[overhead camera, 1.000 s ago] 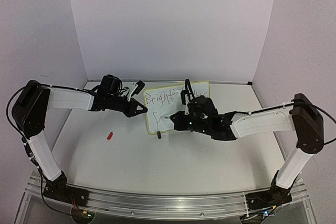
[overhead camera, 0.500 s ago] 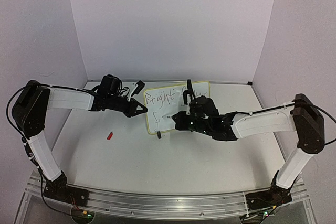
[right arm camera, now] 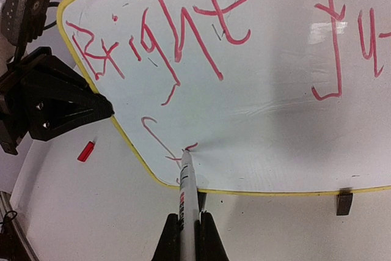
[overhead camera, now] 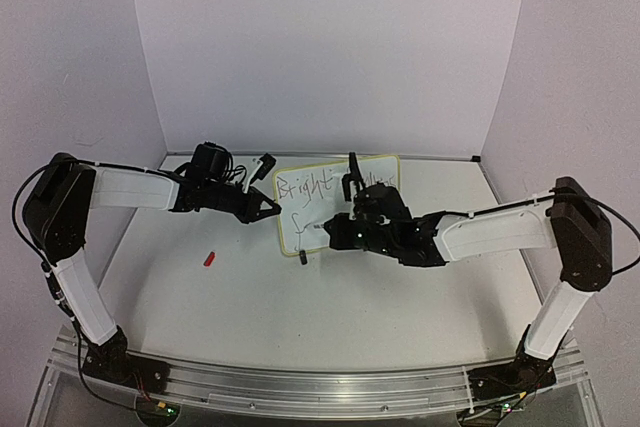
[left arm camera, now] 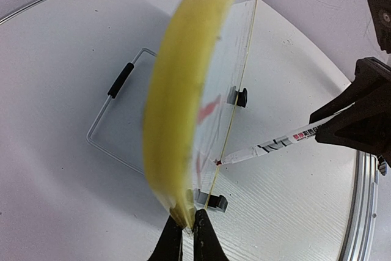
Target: Write a sentence on the whiteboard
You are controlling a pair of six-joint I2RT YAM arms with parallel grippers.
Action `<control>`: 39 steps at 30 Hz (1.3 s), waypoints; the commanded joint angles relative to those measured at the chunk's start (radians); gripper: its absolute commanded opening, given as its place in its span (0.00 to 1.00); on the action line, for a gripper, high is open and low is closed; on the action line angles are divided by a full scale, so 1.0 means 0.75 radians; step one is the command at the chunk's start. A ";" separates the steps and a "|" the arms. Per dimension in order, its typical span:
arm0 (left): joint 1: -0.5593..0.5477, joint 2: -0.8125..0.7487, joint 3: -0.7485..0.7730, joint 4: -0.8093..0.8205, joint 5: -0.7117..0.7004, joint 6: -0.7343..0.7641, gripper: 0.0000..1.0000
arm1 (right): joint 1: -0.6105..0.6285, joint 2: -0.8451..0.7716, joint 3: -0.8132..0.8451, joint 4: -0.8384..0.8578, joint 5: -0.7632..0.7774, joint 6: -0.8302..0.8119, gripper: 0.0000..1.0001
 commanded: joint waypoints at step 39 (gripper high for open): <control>0.012 -0.002 0.023 -0.058 -0.107 0.037 0.00 | -0.007 -0.073 0.083 -0.055 0.080 -0.059 0.00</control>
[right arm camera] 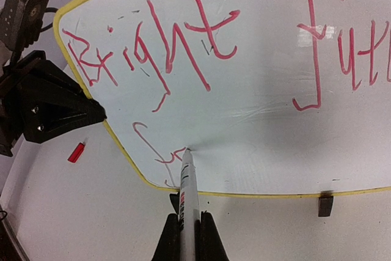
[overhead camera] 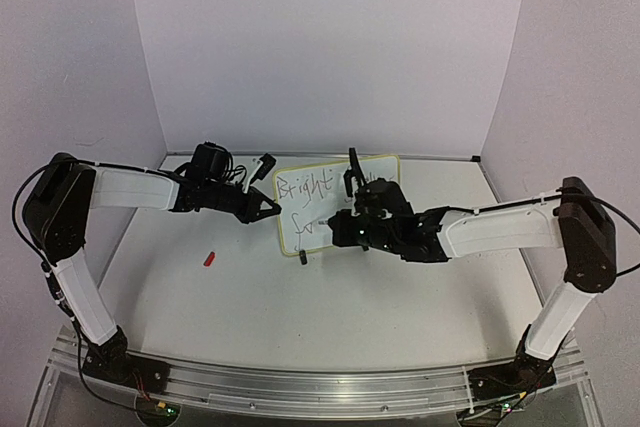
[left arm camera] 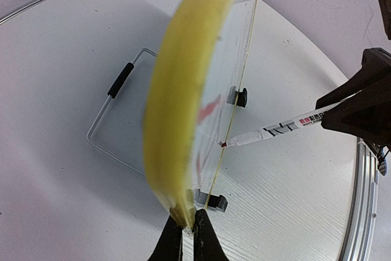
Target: Write a sentence on the whiteboard
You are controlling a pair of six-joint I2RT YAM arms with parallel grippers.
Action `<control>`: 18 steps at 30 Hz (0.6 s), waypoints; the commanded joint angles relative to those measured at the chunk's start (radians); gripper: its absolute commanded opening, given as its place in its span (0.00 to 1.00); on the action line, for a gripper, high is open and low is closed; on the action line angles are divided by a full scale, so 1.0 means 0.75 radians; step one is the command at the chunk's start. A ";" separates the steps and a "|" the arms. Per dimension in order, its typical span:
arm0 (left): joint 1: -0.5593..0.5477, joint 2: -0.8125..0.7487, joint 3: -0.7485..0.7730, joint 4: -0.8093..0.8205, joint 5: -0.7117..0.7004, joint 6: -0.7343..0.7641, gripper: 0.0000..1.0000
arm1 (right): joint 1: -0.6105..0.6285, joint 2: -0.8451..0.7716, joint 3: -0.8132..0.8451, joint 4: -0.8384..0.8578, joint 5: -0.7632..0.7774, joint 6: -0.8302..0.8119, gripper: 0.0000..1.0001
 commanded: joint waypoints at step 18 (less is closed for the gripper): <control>0.011 0.010 0.035 -0.071 -0.111 0.041 0.00 | -0.006 -0.111 0.003 0.038 -0.004 0.005 0.00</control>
